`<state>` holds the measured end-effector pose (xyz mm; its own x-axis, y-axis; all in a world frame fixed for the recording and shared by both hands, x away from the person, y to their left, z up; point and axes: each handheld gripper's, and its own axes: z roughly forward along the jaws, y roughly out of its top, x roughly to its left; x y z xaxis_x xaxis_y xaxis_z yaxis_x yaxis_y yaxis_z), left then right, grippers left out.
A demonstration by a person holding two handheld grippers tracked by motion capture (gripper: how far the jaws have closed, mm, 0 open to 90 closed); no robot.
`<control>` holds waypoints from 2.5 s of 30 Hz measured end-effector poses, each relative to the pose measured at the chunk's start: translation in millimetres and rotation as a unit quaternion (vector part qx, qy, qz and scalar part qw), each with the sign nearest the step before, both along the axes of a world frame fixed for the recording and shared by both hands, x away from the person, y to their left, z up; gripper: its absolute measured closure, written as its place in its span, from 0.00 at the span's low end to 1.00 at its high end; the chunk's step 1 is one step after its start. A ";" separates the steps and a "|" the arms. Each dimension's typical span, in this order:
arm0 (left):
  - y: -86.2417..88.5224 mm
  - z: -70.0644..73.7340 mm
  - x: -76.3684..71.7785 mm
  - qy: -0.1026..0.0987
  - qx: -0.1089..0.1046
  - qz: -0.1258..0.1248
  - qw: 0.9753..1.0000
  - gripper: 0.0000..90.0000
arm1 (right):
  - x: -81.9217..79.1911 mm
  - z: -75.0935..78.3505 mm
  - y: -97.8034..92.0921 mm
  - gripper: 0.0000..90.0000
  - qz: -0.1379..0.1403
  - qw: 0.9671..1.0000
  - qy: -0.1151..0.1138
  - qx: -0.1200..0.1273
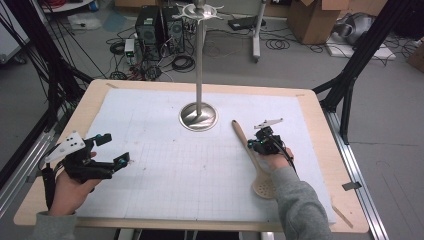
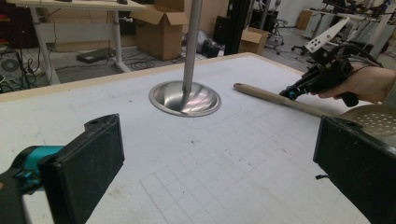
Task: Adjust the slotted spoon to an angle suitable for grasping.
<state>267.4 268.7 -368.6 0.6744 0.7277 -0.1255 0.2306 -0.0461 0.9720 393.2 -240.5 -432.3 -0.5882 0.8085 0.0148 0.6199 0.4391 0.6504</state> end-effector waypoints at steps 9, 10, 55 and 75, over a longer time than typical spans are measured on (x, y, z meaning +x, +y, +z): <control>0.7 -0.1 -0.2 0.000 -0.001 0.001 1.000 0.02 | -1.3 0.8 11.9 1.00 0.060 0.998 -0.005 -0.010; 0.9 -0.1 -0.3 0.000 -0.001 0.002 1.000 0.02 | -2.3 0.9 13.6 1.00 0.069 0.998 -0.001 -0.008; -0.3 -1.8 0.0 0.003 0.001 0.000 1.000 0.02 | -28.7 2.7 42.3 1.00 0.284 0.959 -0.005 -0.021; -1.7 -1.5 -0.4 0.003 0.003 -0.001 1.000 0.02 | -37.7 4.0 48.8 1.00 0.321 0.947 -0.001 -0.028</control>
<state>267.0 267.0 -370.2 0.6757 0.7266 -0.1244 0.2354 -0.0527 0.9705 355.5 -191.7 -428.3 -0.9589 0.2831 -0.0202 0.2112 0.7591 0.6157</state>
